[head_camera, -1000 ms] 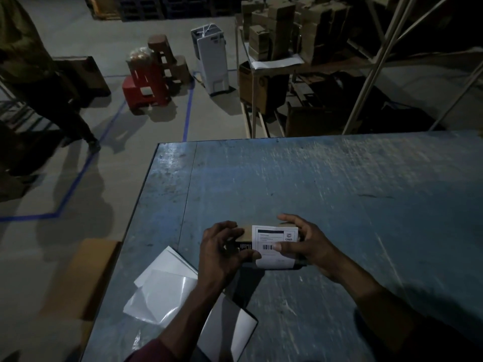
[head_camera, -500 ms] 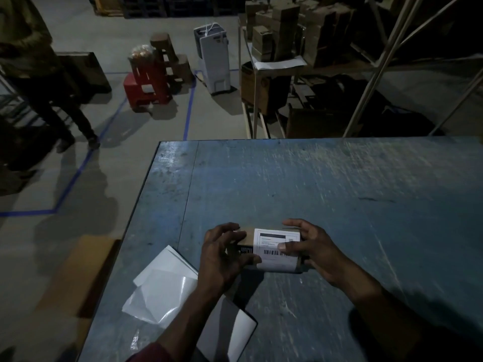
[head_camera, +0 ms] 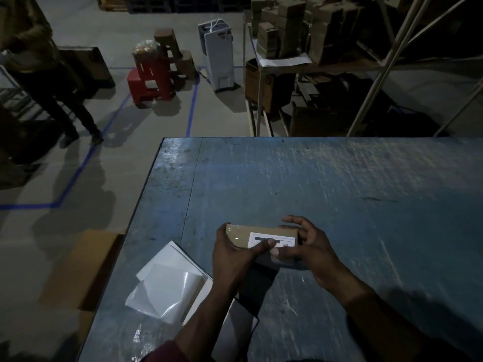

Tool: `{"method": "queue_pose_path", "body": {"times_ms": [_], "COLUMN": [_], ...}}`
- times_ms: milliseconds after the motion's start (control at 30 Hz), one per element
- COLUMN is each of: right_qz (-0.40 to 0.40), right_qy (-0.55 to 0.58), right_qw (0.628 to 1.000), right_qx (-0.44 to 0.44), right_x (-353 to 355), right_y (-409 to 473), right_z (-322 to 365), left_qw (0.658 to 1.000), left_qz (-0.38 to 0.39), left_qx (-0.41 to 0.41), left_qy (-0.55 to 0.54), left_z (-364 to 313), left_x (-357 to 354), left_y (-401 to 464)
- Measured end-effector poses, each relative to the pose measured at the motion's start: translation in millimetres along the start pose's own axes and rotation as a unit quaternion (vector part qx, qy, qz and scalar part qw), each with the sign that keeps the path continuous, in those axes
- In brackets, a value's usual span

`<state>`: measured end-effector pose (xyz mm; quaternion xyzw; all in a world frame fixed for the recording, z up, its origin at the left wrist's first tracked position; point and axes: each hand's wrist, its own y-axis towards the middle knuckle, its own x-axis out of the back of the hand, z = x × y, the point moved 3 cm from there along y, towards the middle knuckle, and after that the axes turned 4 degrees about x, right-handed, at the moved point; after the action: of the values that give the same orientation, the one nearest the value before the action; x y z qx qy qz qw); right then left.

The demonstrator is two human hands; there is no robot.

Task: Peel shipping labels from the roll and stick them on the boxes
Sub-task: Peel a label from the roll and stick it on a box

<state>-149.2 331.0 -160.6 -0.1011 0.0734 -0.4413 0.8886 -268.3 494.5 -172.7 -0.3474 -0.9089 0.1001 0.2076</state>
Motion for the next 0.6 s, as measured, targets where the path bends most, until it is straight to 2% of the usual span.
{"method": "queue_pose_path", "body": {"times_ms": [333, 600], "right_qz": [0.001, -0.019], "right_qy": [0.030, -0.008], "right_qw": [1.000, 1.000], "right_qx": [-0.001, 0.006], "right_x": [-6, -9], "right_y": [0, -4], "right_z": [8, 11], "left_qw": [0.997, 0.998], "left_qz": [-0.065, -0.056], "left_qx": [0.001, 0.004], "left_qy": [-0.028, -0.029], "left_z": [6, 5], "left_x": [13, 16], "left_y": [-7, -9]}}
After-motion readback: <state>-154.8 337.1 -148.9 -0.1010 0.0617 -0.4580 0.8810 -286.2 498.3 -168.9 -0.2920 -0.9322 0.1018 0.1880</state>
